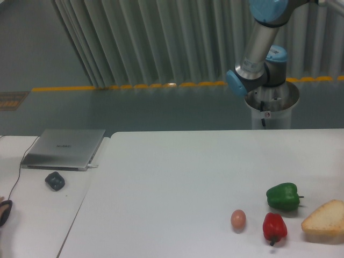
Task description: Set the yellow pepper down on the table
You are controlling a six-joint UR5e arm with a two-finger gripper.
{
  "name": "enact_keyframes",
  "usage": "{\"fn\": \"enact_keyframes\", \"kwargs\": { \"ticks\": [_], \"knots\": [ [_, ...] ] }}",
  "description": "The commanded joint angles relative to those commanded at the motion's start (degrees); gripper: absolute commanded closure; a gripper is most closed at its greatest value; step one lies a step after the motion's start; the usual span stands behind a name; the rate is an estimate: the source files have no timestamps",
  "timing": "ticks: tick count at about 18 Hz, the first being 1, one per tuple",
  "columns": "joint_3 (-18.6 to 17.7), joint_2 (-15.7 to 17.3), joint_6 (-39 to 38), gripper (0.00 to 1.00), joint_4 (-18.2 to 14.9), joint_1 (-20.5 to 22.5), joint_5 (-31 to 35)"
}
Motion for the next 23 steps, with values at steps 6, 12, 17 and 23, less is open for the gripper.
{"fn": "enact_keyframes", "kwargs": {
  "ticks": [6,12,17,23],
  "knots": [
    [2.2,0.3,-8.1,0.82,-3.8,-2.5,-10.8],
    [0.1,0.3,-19.3,0.82,-3.5,-8.1,-11.9],
    [-3.5,1.1,-18.9,0.81,-3.4,-11.2,-4.0],
    [-9.0,1.4,-19.7,0.78,1.7,-14.0,-1.4]
  ]
}}
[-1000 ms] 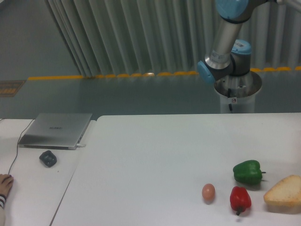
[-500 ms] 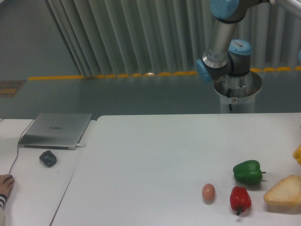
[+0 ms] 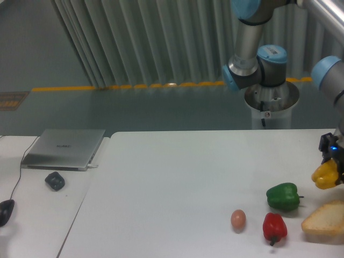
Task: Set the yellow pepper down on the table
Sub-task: 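Bring the held yellow pepper down beside the green pepper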
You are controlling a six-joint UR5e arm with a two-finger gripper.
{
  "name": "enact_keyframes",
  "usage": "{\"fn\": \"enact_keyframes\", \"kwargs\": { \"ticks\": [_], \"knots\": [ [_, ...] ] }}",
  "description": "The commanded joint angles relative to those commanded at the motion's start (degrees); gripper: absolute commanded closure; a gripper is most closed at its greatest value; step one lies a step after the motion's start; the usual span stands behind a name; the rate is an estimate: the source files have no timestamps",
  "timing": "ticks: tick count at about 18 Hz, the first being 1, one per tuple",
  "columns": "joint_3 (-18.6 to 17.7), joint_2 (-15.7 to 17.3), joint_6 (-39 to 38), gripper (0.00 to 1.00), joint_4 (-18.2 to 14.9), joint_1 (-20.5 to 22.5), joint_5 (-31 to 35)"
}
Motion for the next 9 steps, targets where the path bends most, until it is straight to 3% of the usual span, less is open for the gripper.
{"fn": "enact_keyframes", "kwargs": {
  "ticks": [5,8,9],
  "knots": [
    [-3.4,0.5,-0.4,0.74,4.1,-0.8,0.1],
    [-4.0,0.5,-0.9,0.72,4.4,-1.1,0.1],
    [-4.1,0.5,-1.1,0.66,4.5,-1.1,0.1]
  ]
}}
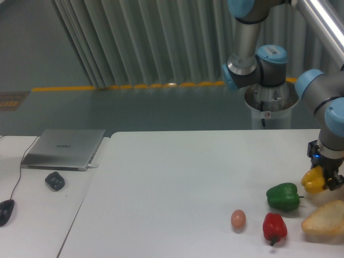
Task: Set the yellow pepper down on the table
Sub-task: 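Bring the held yellow pepper down beside the green pepper, then open the gripper to release the yellow pepper on the table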
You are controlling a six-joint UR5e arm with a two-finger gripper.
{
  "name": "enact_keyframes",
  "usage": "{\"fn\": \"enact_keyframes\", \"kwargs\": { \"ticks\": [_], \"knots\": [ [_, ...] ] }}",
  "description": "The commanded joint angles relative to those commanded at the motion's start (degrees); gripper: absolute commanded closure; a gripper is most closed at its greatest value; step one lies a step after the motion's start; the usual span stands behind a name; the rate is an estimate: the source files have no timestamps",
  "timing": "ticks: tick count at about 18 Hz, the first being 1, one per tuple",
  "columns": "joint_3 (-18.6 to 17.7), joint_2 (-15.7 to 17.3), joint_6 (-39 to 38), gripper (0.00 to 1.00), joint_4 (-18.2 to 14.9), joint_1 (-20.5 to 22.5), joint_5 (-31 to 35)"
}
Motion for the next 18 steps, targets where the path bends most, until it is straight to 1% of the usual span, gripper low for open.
{"fn": "enact_keyframes", "kwargs": {
  "ticks": [1,2,3,4,5,7,9,15,18],
  "knots": [
    [0.1,0.0,-0.1,0.57,0.0,0.0,0.0],
    [0.1,-0.1,0.0,0.51,0.0,-0.1,0.0],
    [0.0,-0.2,0.0,0.42,0.0,-0.1,0.1],
    [0.0,-0.2,0.0,0.23,0.1,-0.1,0.1],
    [0.2,-0.2,0.0,0.09,0.3,-0.1,0.3],
    [0.1,0.0,-0.3,0.07,1.8,-0.1,0.6],
    [0.1,-0.1,-0.3,0.01,2.2,-0.3,0.7],
    [0.3,0.0,-1.6,0.00,2.4,-0.5,0.7],
    [3.1,0.3,-1.0,0.00,2.2,-0.4,0.7]
  ]
}}
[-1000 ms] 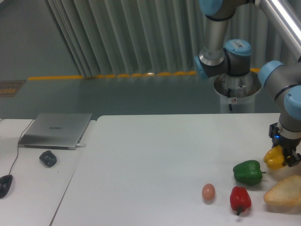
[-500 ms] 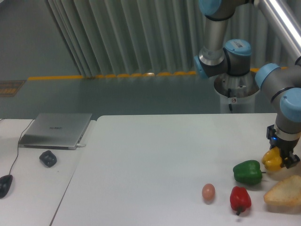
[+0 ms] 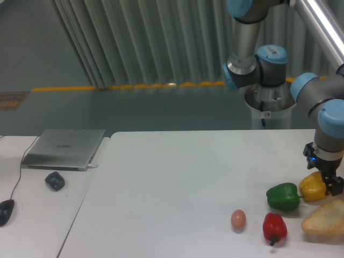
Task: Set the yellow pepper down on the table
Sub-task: 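Open the gripper to release the yellow pepper on the table, then lift the open gripper up away from the yellow pepper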
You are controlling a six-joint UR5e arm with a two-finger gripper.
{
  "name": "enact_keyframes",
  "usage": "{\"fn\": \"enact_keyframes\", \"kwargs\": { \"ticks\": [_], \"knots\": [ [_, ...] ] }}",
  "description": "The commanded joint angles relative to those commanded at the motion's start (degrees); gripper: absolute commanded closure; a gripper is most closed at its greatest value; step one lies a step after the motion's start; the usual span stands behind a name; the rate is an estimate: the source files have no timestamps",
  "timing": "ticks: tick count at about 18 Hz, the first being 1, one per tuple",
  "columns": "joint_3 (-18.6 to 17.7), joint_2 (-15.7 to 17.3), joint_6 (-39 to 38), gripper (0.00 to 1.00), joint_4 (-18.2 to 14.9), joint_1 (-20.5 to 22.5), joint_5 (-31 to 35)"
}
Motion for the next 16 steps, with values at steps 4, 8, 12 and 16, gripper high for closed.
{"fn": "enact_keyframes", "kwargs": {
  "ticks": [4,8,12,16],
  "knots": [
    [2.8,0.6,0.4,0.00,0.0,0.0,-0.1],
    [3.8,0.7,2.2,0.00,0.5,-0.1,1.5],
    [3.4,0.9,2.2,0.00,2.4,-0.2,3.0],
    [3.2,1.1,2.3,0.00,2.4,-0.1,2.9]
  ]
}}
